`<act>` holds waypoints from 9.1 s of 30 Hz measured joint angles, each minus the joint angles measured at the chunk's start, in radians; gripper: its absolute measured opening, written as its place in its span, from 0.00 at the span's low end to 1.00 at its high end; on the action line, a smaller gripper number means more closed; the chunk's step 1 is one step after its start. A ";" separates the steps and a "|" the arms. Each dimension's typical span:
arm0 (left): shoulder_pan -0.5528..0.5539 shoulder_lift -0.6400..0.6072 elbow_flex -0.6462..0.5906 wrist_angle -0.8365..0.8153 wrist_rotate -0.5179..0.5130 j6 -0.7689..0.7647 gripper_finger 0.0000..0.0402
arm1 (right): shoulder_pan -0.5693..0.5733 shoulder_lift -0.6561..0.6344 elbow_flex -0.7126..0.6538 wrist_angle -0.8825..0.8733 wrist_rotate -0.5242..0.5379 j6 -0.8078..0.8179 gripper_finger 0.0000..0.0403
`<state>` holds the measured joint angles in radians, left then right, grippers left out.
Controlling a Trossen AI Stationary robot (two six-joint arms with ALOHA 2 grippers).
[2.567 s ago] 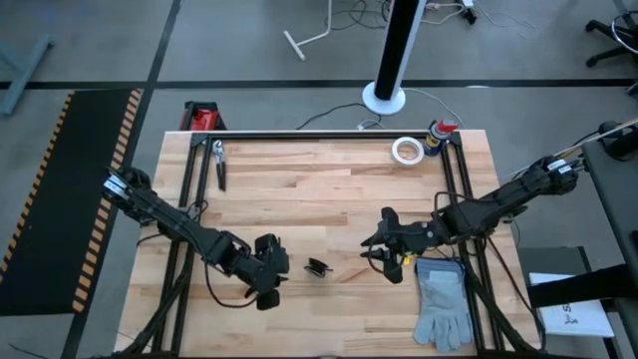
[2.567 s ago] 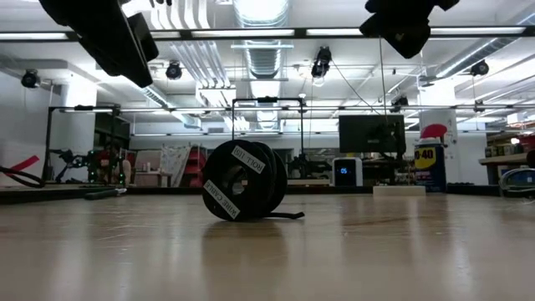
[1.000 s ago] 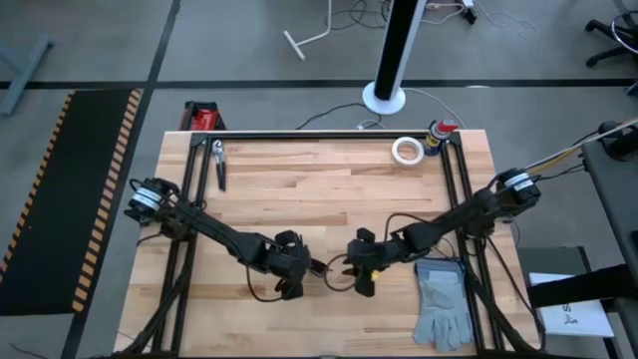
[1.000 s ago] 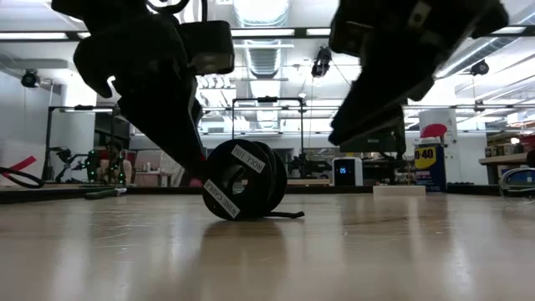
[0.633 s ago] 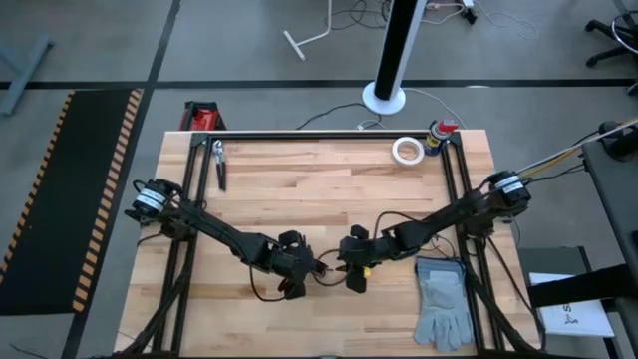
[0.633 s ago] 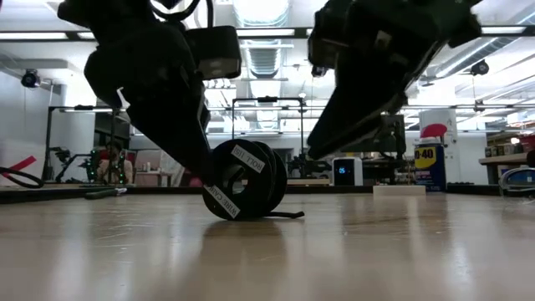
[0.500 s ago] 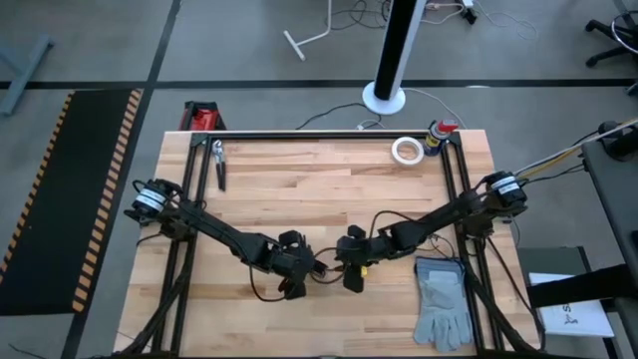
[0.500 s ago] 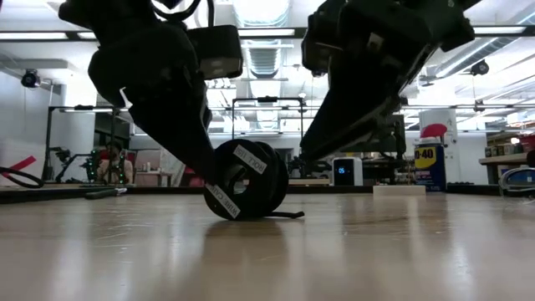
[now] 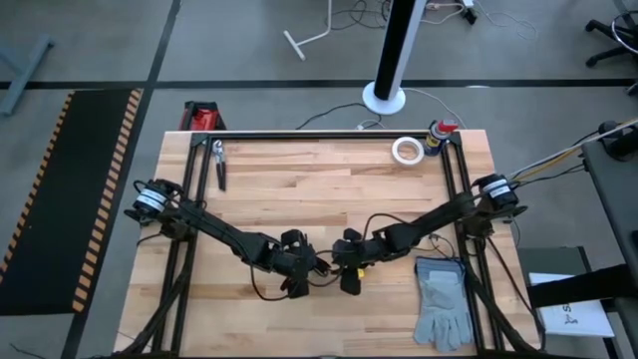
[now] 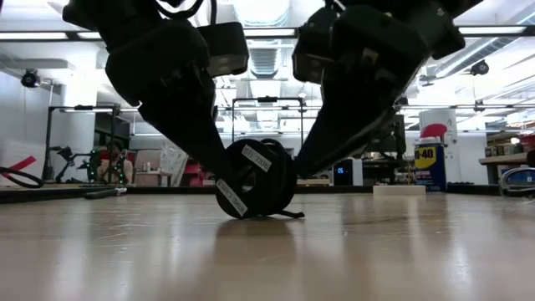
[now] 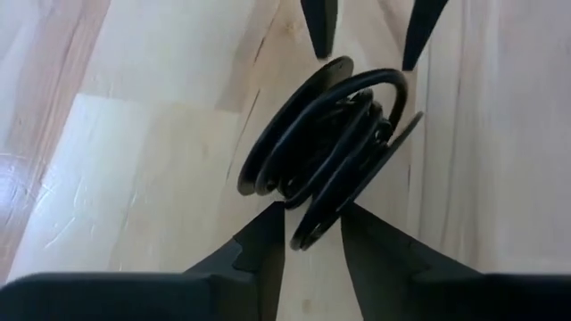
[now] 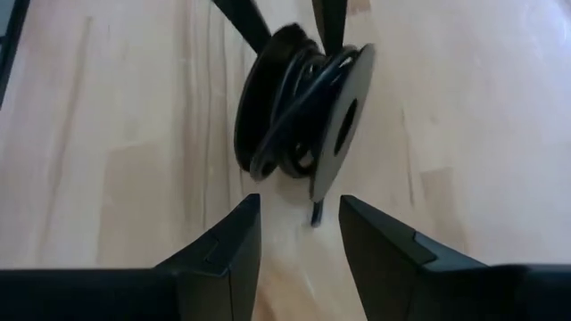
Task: Coil cords
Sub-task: Uncoil the black wire from the spool
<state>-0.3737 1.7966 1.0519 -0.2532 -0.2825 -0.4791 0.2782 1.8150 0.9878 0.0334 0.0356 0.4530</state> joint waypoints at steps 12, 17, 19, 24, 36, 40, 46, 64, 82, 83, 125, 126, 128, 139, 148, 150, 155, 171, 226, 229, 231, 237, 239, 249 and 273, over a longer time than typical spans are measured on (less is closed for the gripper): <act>0.003 0.000 0.000 0.002 0.011 0.002 0.01 | -0.003 0.032 0.021 -0.007 -0.011 -0.004 0.34; 0.003 0.000 -0.001 -0.009 -0.013 0.008 0.01 | -0.003 0.020 0.021 -0.032 -0.009 -0.011 0.35; 0.003 0.000 -0.001 -0.020 -0.040 0.033 0.00 | -0.003 0.007 0.021 -0.068 -0.015 -0.012 0.36; 0.002 -0.006 0.002 -0.038 -0.085 0.134 0.00 | 0.004 -0.012 0.016 -0.075 -0.017 -0.025 0.35; -0.004 -0.048 0.147 -0.270 -0.076 0.290 0.00 | 0.003 -0.073 -0.051 -0.076 0.019 -0.036 0.35; -0.005 -0.065 0.197 -0.308 -0.068 0.329 0.00 | 0.003 -0.120 -0.088 -0.018 0.036 -0.057 0.34; -0.008 -0.075 0.238 -0.367 -0.041 0.340 0.00 | 0.003 -0.187 -0.166 0.062 0.035 -0.061 0.33; -0.011 -0.159 0.246 -0.370 -0.075 0.366 0.00 | 0.003 -0.229 -0.227 0.295 0.065 -0.085 0.32; -0.032 -0.226 0.246 -0.327 -0.096 0.382 0.00 | 0.015 -0.256 -0.227 0.354 0.080 -0.183 0.01; -0.034 -0.226 0.246 -0.327 -0.097 0.383 0.00 | 0.015 -0.263 -0.227 0.354 0.081 -0.185 0.00; -0.068 -0.277 0.236 0.023 -0.140 0.682 0.00 | -0.044 -0.211 -0.405 0.977 -0.125 -0.126 0.34; -0.068 -0.277 0.236 0.035 -0.141 0.692 0.00 | -0.046 -0.211 -0.402 0.977 -0.126 -0.128 0.34; -0.068 -0.277 0.235 0.055 -0.151 0.708 0.00 | -0.049 -0.211 -0.397 0.974 -0.127 -0.131 0.35; -0.068 -0.277 0.154 0.207 -0.198 0.772 0.00 | -0.052 -0.210 -0.344 0.971 -0.149 -0.166 0.34; -0.068 -0.277 0.142 0.280 -0.206 0.804 0.00 | -0.056 -0.210 -0.336 0.924 -0.114 -0.202 0.15; -0.068 -0.276 0.142 0.285 -0.206 0.805 0.00 | -0.056 -0.210 -0.336 0.922 -0.115 -0.213 0.07; -0.069 -0.273 0.135 0.288 -0.207 0.805 0.00 | -0.056 -0.213 -0.336 0.880 -0.069 -0.226 0.02; -0.069 -0.272 0.134 0.197 -0.091 0.700 0.00 | -0.113 -0.274 -0.338 0.773 0.001 -0.374 0.00; -0.073 -0.291 0.114 -0.140 -0.008 0.496 0.00 | 0.020 -0.385 -0.159 0.108 0.100 -0.191 0.35; -0.065 -0.288 0.114 -0.138 -0.024 0.496 0.00 | 0.034 -0.373 -0.118 0.081 0.143 -0.193 0.36; -0.064 -0.285 0.114 -0.142 -0.044 0.496 0.00 | 0.038 -0.357 -0.081 0.040 0.150 -0.196 0.36; -0.060 -0.285 0.114 -0.153 -0.057 0.496 0.00 | 0.040 -0.262 0.040 -0.101 0.153 -0.214 0.36; -0.060 -0.285 0.114 -0.159 -0.064 0.495 0.00 | 0.040 -0.241 0.075 -0.152 0.155 -0.218 0.36; -0.059 -0.285 0.114 -0.182 -0.128 0.472 0.00 | 0.041 -0.212 0.117 -0.244 0.145 -0.183 0.35; -0.062 -0.285 0.114 -0.162 -0.121 0.473 0.00 | 0.017 -0.214 0.169 -0.221 0.208 -0.311 0.27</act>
<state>-0.4358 1.5112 1.1660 -0.4155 -0.4030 -0.0063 0.2950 1.6009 1.1565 -0.1874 0.2436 0.1425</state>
